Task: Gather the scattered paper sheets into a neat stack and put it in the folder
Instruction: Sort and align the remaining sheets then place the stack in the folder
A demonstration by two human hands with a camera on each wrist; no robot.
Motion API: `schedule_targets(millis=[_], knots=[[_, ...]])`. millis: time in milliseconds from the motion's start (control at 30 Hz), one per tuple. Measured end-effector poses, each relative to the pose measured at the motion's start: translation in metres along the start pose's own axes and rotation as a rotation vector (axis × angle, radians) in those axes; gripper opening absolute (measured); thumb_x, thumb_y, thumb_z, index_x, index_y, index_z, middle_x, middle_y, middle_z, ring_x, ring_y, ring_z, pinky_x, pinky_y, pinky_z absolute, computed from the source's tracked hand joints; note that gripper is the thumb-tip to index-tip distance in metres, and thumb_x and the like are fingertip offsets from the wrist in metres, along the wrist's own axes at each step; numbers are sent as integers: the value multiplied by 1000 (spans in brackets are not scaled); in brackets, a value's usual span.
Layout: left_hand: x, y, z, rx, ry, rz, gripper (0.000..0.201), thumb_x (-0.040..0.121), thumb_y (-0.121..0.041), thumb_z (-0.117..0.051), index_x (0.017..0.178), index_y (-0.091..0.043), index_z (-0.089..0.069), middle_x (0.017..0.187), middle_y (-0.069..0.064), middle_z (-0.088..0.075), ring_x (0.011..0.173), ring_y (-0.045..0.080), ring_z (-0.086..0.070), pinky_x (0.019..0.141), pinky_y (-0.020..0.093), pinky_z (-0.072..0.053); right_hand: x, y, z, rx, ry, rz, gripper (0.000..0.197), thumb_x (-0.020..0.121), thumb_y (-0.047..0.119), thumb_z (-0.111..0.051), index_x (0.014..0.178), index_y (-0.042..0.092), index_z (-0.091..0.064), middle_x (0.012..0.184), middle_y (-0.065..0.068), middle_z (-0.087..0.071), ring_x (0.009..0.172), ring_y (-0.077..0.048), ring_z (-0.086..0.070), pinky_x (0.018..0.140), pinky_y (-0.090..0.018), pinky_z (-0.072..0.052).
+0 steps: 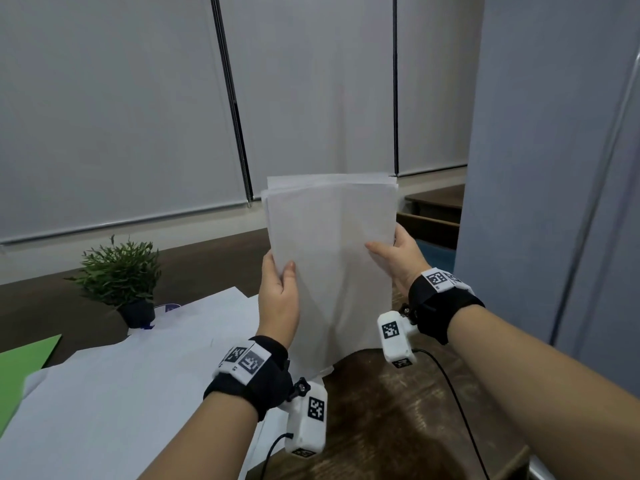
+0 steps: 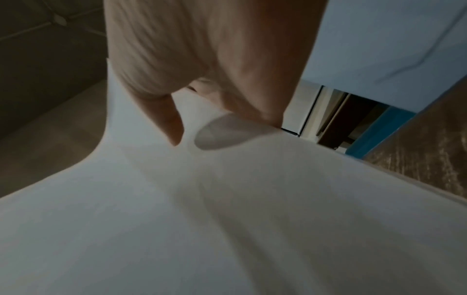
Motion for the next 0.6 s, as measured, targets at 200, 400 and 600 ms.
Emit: schedule_targets(millis=[200, 400, 600], knots=[[-2, 20, 3, 43, 47, 125, 36, 94, -32, -55, 123, -32, -34, 128, -4, -50, 119, 15, -52, 102, 36, -43, -1, -7, 6, 31, 11, -57, 60, 81, 1, -71, 129, 22, -43, 121, -6, -62, 111, -25, -60, 97, -43, -49], [-11, 33, 4, 61, 75, 235, 31, 98, -27, -49, 124, -21, -33, 115, -7, -57, 113, 17, -57, 101, 36, -45, -1, -12, 6, -74, 24, -141, 59, 84, 4, -69, 136, 8, -42, 128, -13, -59, 112, -26, -60, 98, -41, -48], [-14, 28, 2, 26, 66, 188, 19, 98, -24, -51, 115, -23, -42, 106, -15, -60, 108, 13, -60, 97, 34, -48, 1, 18, 7, -141, -51, 117, 81, 83, 1, -68, 146, 23, -21, 118, 4, -56, 103, -7, -60, 91, -30, -50]])
Point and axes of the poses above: each hand's wrist, its own x-axis towards the middle knuckle, its own z-axis out of the back of the hand, y = z × x, the point moved 2 cm from there along x, towards the middle knuckle
